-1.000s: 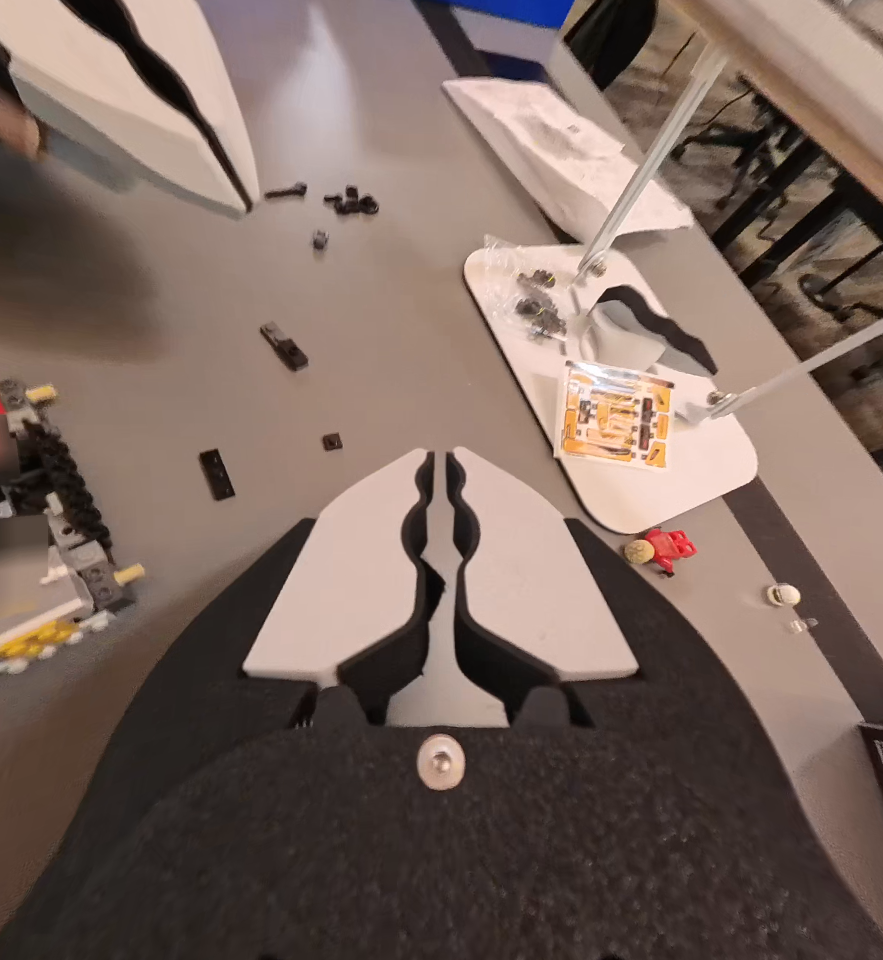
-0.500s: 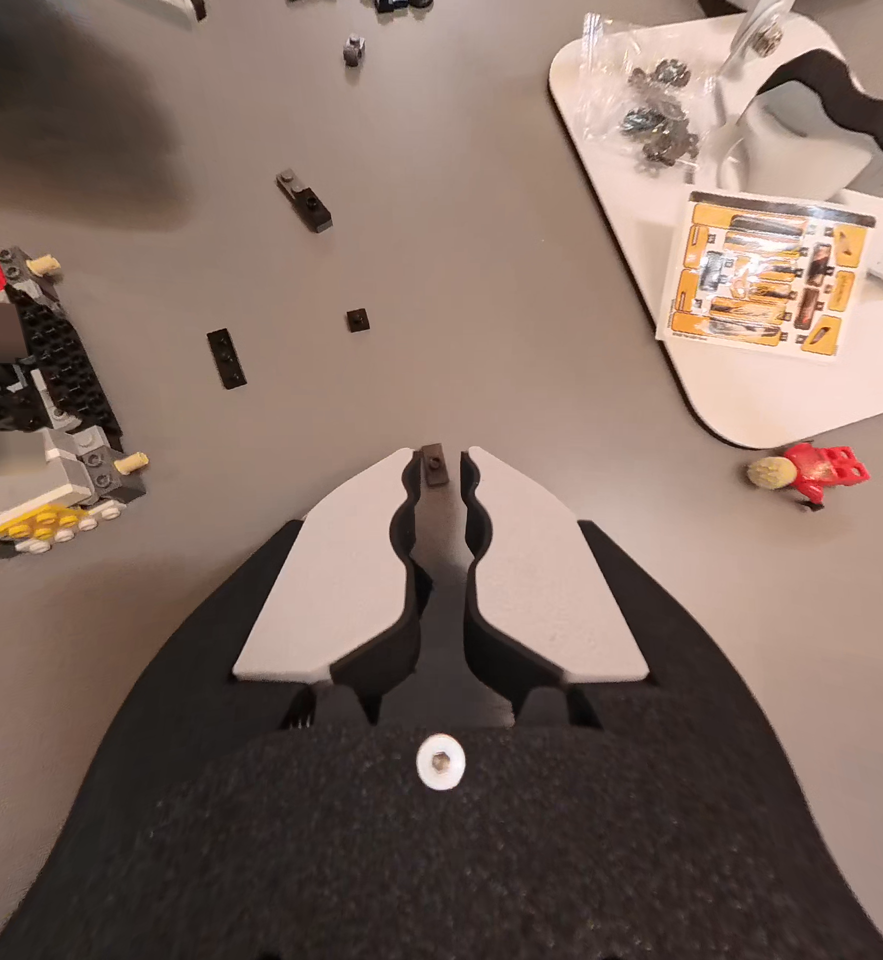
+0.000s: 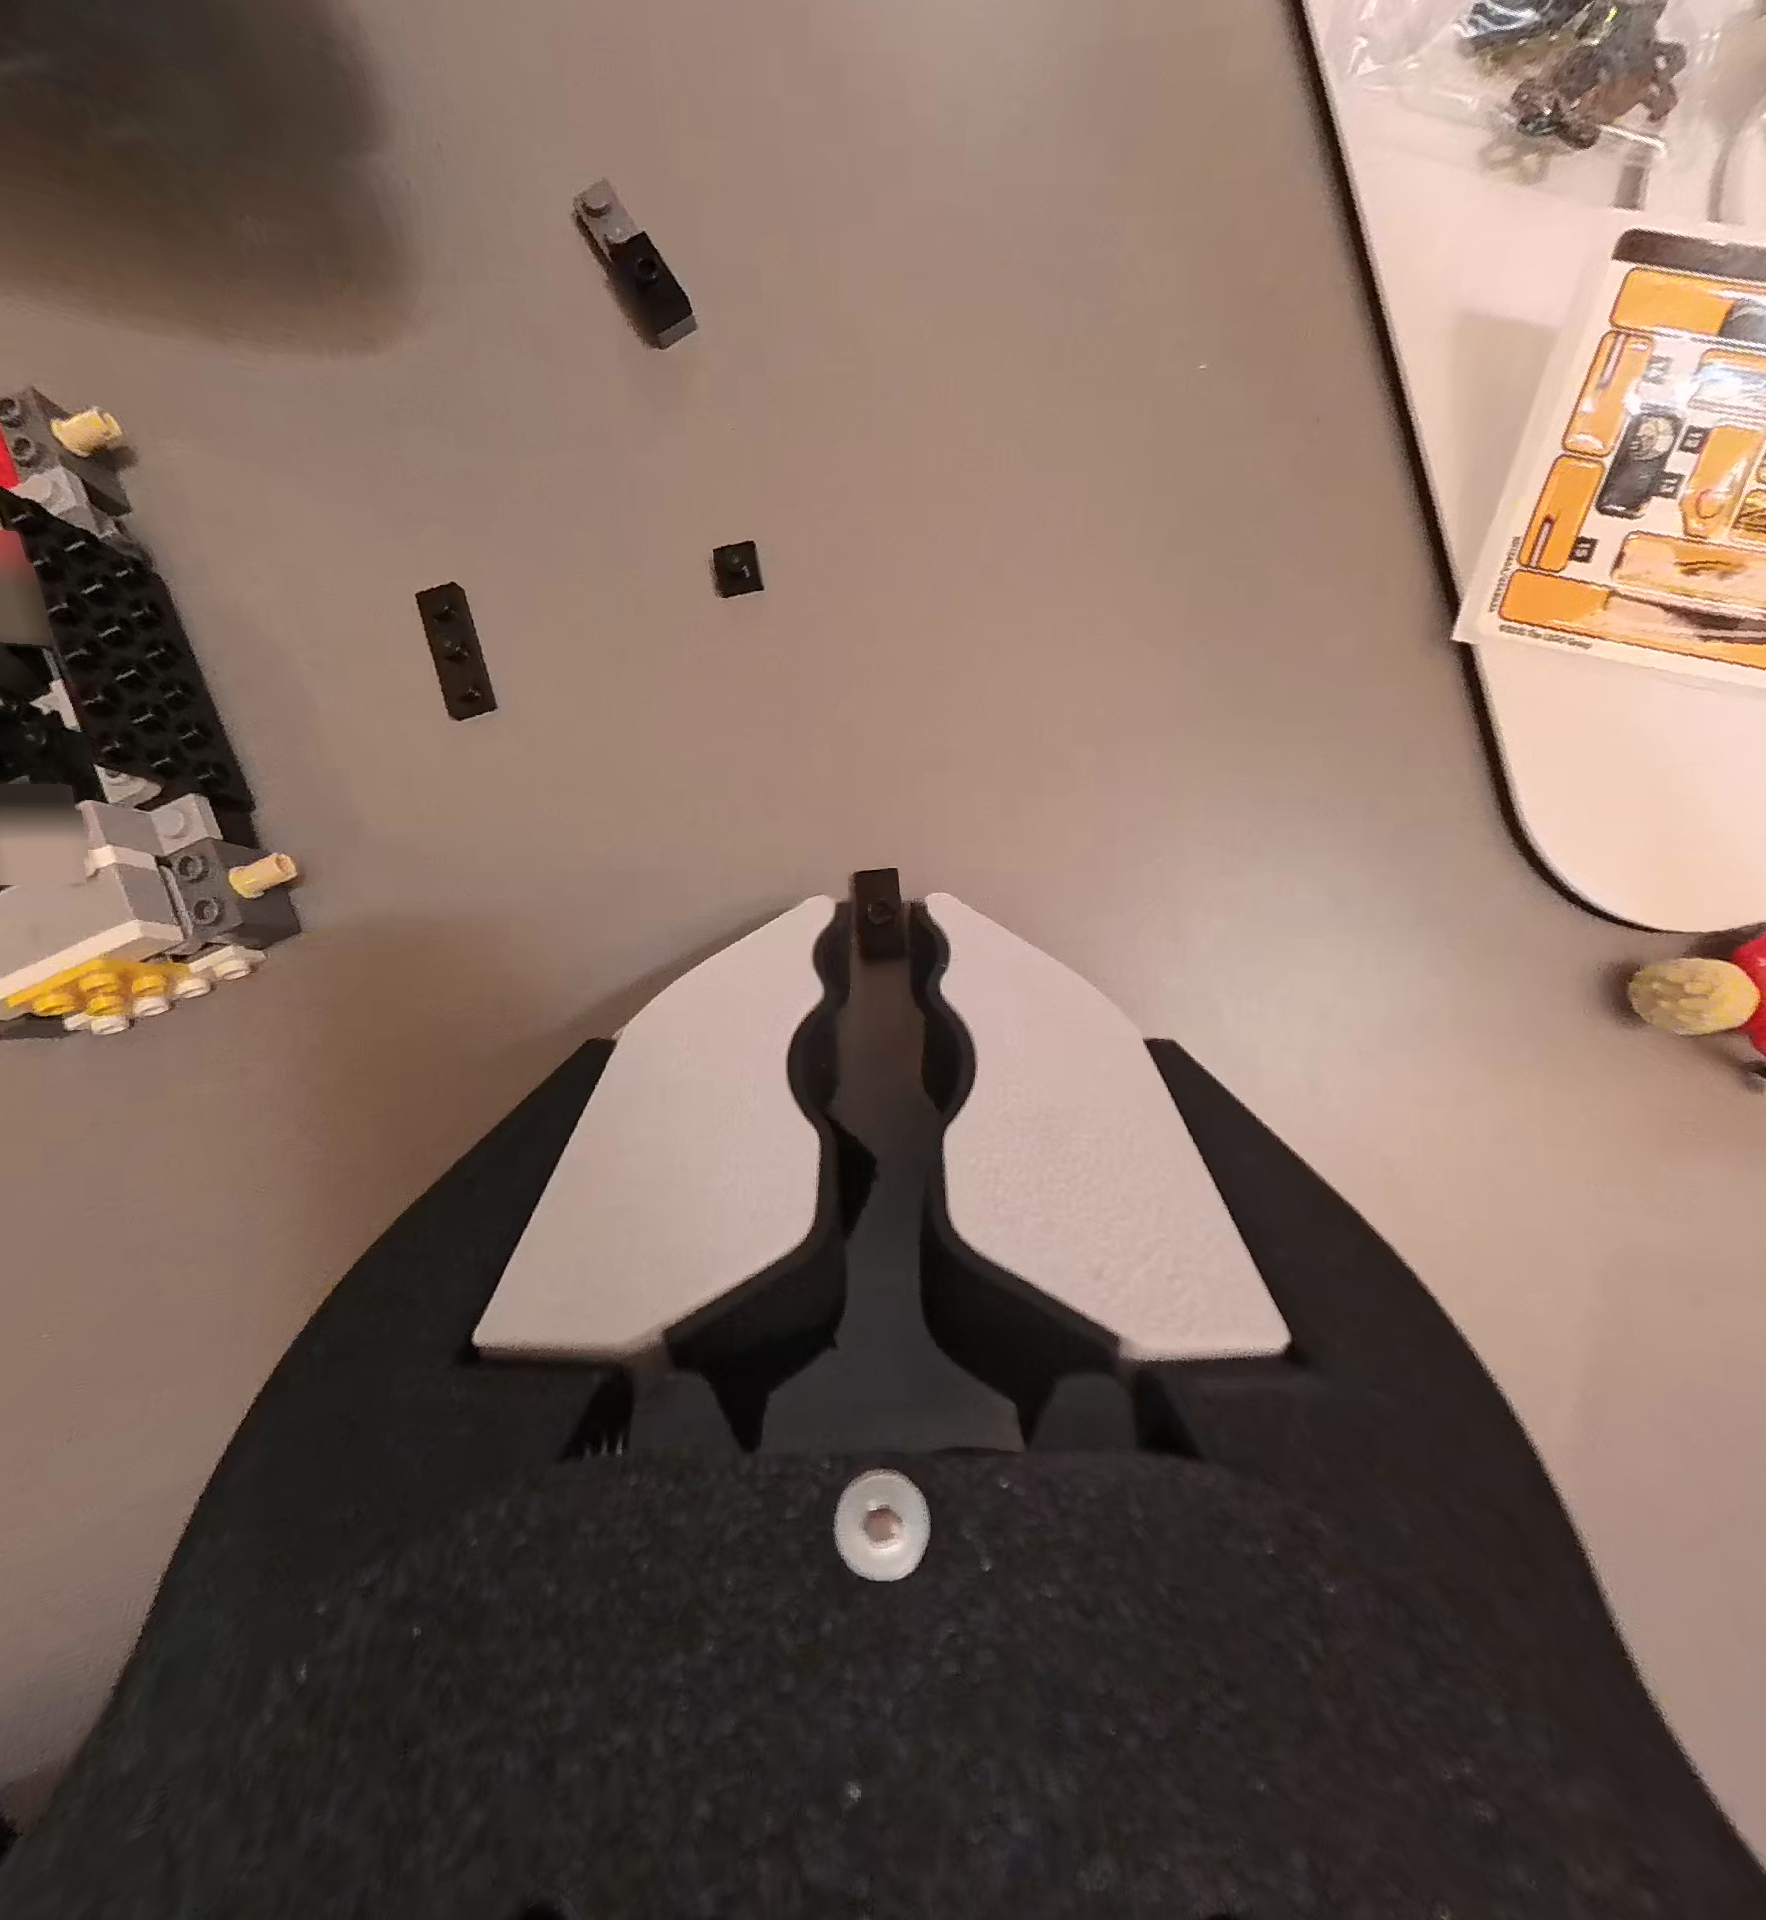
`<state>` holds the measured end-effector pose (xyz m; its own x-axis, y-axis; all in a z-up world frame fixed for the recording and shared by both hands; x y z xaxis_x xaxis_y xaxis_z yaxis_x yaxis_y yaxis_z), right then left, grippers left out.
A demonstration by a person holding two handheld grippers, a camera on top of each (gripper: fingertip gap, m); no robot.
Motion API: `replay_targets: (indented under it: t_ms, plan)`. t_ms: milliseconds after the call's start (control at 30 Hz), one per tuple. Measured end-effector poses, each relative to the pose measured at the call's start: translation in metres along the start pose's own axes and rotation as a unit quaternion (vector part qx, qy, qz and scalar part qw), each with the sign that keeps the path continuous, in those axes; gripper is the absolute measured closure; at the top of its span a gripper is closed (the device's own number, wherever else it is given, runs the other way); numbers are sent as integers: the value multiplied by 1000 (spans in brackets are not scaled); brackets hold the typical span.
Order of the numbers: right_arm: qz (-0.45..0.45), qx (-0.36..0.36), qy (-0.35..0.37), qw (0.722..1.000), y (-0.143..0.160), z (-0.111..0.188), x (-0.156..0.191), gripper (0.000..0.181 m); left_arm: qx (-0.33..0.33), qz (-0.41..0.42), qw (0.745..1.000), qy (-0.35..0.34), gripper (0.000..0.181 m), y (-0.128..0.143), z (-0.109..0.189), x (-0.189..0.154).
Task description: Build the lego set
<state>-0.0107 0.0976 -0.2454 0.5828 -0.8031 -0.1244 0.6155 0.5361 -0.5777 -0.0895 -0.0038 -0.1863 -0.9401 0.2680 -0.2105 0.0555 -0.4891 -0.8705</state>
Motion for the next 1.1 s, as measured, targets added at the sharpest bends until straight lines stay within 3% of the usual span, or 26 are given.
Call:
replay_targets:
  t_ms: [567,833,1100]
  plan:
    - [42,-31,-22,998,-22,-3,24,174,21,3,1000,-12,181,8,-3,8]
    - [70,-28,-50,996,-29,-7,43,174,57,23,997,-37,167,22,-4,30]
    - [86,-10,-46,995,-24,-5,45,172,77,17,996,-31,164,30,-8,29]
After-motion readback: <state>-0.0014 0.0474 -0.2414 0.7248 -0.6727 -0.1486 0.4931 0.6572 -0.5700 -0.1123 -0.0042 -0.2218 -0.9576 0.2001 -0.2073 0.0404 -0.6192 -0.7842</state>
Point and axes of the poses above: each gripper's, where its closed fingertips meet, z back along the fingers, y out of its underside, x = y × z across the jaws, the point moved 1 cm from there along z, back along the fingers, and after that the axes turned 15 degrees about z, right-handed, at the moved point
